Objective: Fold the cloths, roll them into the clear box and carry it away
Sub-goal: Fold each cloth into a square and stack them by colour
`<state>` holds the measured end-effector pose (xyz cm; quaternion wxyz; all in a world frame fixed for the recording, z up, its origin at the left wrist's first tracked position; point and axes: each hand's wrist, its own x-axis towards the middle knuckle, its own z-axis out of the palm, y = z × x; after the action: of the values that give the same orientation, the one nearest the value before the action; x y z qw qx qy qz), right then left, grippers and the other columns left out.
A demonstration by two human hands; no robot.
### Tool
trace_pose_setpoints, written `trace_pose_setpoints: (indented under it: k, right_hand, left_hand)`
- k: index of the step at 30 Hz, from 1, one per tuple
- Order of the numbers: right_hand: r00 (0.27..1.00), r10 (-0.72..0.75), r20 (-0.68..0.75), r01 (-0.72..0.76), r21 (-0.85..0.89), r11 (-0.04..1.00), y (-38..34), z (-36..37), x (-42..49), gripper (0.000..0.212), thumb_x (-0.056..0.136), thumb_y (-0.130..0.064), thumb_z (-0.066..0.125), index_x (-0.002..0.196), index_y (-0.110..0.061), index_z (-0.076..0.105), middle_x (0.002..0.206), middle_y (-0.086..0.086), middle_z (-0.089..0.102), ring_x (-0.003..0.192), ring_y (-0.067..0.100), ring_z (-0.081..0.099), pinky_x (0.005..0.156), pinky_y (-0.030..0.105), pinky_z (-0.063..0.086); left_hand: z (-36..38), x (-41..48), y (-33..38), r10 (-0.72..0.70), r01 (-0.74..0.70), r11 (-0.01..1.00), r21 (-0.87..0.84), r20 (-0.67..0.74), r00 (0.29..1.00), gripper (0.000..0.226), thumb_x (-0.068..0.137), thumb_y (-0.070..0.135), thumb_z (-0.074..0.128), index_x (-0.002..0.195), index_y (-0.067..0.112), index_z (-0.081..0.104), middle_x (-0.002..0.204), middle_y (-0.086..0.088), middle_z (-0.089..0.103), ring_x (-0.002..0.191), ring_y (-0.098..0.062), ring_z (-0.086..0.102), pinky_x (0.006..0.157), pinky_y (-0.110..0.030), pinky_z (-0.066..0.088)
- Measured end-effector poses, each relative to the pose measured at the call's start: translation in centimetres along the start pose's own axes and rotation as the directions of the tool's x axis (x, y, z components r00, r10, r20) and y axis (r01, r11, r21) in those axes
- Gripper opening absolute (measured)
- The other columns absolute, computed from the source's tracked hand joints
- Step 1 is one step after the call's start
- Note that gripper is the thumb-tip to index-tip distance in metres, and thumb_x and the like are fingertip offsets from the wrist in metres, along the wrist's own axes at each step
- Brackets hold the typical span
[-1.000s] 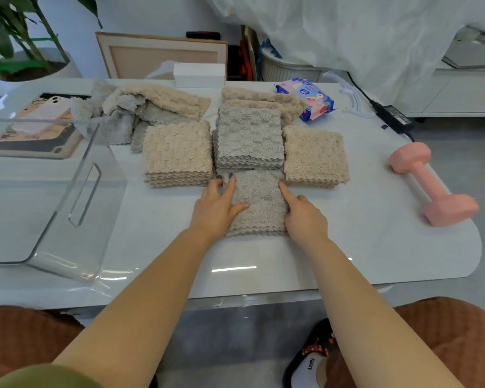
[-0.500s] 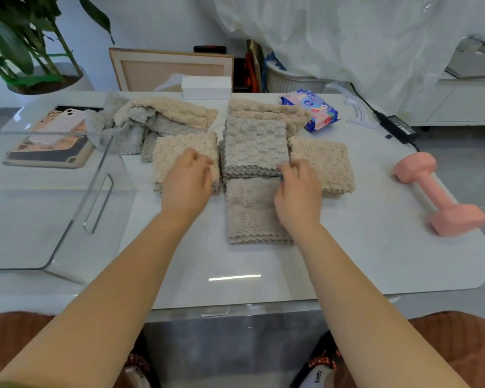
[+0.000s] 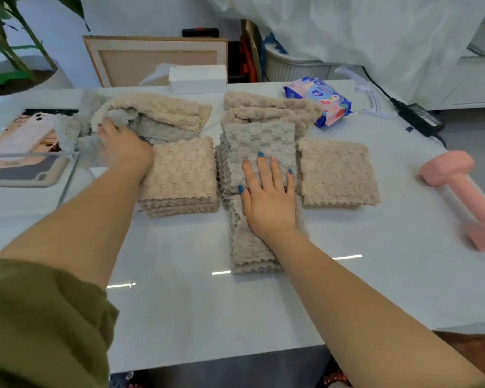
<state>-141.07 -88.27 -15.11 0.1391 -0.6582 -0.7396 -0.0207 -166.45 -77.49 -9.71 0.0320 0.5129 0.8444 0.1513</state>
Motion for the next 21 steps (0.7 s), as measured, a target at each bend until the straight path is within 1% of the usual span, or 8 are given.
trace_pose_setpoints:
  k: [2,4,8,11,13,15,18,21]
  right_hand:
    - [0.999,0.001,-0.037,-0.001,-0.007,1.0,0.0,0.4,0.0,0.055,0.097,-0.041,0.02,0.149,-0.025,0.027,0.156,0.007,0.025,0.145,0.028,0.02,0.115,0.051,0.01]
    - [0.998,0.004,-0.059,-0.004,-0.009,1.0,0.0,0.7,0.0,0.054,0.098,-0.04,0.024,0.148,-0.024,0.03,0.155,0.007,0.028,0.144,0.028,0.023,0.114,0.052,0.013]
    - [1.0,0.0,-0.01,0.0,-0.013,1.0,-0.1,0.4,0.0,0.056,0.097,-0.041,0.017,0.15,-0.025,0.025,0.157,0.006,0.022,0.146,0.027,0.017,0.115,0.05,0.007]
    - [0.999,0.004,0.044,-0.004,0.0,1.0,-0.2,-0.2,0.1,0.059,0.095,-0.043,0.008,0.152,-0.027,0.015,0.16,0.004,0.012,0.147,0.024,0.007,0.116,0.047,-0.001]
    - [0.996,-0.001,0.092,0.001,0.004,1.0,-0.2,-0.9,0.2,0.056,0.098,-0.043,0.009,0.152,-0.029,0.008,0.161,0.002,0.004,0.148,0.022,0.0,0.116,0.046,-0.005]
    - [0.986,-0.011,0.168,0.006,0.03,1.0,0.0,-1.6,0.3,0.053,0.101,-0.041,0.015,0.152,-0.03,0.003,0.161,0.0,-0.001,0.147,0.02,-0.005,0.116,0.046,-0.007]
    - [0.967,-0.023,0.253,-0.009,0.126,0.992,0.2,-3.4,0.3,0.051,0.102,-0.036,0.024,0.152,-0.029,0.013,0.16,0.0,0.007,0.147,0.02,0.0,0.116,0.046,-0.004]
    - [0.978,0.033,0.206,-0.116,0.406,0.906,-0.2,-5.7,-0.2,0.042,0.097,-0.017,0.039,0.137,-0.02,0.046,0.143,0.004,0.04,0.134,0.025,0.035,0.116,0.046,0.017]
  left_hand:
    - [0.4,1.4,0.1,0.012,-0.014,0.998,0.057,0.023,1.0,0.046,0.09,0.019,0.053,0.13,-0.004,0.045,0.155,-0.012,0.015,0.141,-0.033,0.016,0.112,-0.05,0.024]
    - [0.2,2.3,0.5,-0.017,0.017,0.999,0.043,-0.01,1.0,0.044,0.09,0.017,0.05,0.13,-0.003,0.046,0.145,-0.018,0.033,0.133,-0.037,0.031,0.108,-0.051,0.031]
    - [-0.9,2.4,1.3,-0.069,0.007,0.962,-0.272,-0.22,0.973,0.038,0.08,0.008,0.038,0.109,0.007,0.063,0.12,-0.016,0.057,0.109,-0.035,0.054,0.095,-0.049,0.045]
    - [-3.1,0.4,3.2,-0.016,-0.199,0.835,-0.512,-0.384,0.923,0.032,0.088,0.018,0.042,0.106,0.01,0.067,0.112,-0.008,0.063,0.103,-0.022,0.057,0.091,-0.029,0.043]
    - [-5.2,-2.5,4.9,0.101,-0.431,0.723,-0.54,-0.534,0.839,0.023,0.089,0.021,0.05,0.097,0.007,0.067,0.1,-0.007,0.062,0.093,-0.017,0.056,0.081,-0.025,0.043]
    - [-6.6,-6.0,5.9,0.155,-0.566,0.602,-0.564,-0.612,0.775,0.012,0.086,0.018,0.058,0.088,0.009,0.065,0.088,0.0,0.059,0.082,-0.01,0.054,0.073,-0.019,0.043]
    - [-6.7,-10.9,5.3,0.221,-0.514,0.526,-0.678,-0.475,0.852,0.011,0.085,0.013,0.062,0.095,0.018,0.058,0.081,0.011,0.055,0.071,0.003,0.051,0.067,-0.013,0.043]
    - [-5.0,-13.6,2.7,0.254,-0.375,0.566,-0.734,-0.277,0.927,0.035,0.088,0.011,0.061,0.122,0.015,0.053,0.095,0.002,0.056,0.081,0.002,0.053,0.07,-0.014,0.041]
